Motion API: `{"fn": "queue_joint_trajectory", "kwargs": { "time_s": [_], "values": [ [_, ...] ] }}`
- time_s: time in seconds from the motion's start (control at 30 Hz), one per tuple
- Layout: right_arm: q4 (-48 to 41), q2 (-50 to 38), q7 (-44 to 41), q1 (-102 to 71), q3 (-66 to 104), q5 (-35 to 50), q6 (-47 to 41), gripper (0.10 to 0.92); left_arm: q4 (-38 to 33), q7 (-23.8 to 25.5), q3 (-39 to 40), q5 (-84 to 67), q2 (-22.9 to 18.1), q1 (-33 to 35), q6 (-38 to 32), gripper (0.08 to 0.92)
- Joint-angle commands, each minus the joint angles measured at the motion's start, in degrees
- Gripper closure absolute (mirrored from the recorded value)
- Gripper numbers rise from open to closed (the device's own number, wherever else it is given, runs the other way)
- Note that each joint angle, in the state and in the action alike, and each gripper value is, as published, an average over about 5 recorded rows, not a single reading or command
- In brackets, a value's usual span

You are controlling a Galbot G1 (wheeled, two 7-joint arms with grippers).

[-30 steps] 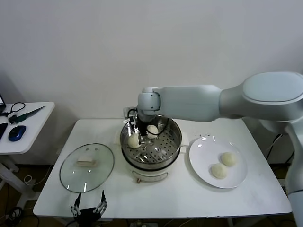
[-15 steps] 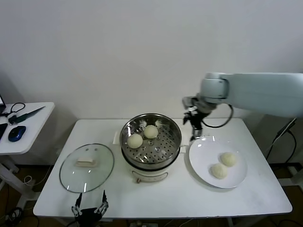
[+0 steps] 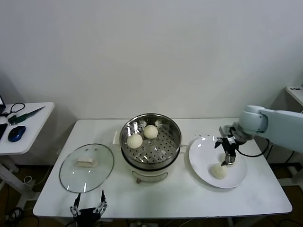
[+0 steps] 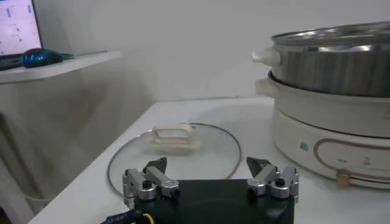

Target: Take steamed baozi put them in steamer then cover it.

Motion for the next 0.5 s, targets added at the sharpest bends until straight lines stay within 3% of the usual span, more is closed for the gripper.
{"fn": "queue_joint_trajectory", "kwargs": {
  "time_s": [0.03,0.5],
  "values": [
    [-4.4,-2.1,0.8,-15.5,10.1,-6.8,0.1,0.203,0.0,0.0,-0.1,0.1,-0.1,0.2,0.1,0.177],
    [-8.7,2.2,2.3,-22.0,14.9,-7.6,-1.3,0.210,0.1,-0.1,-0.3,0.3,-0.1,0.5,0.0,0.177]
  ]
}}
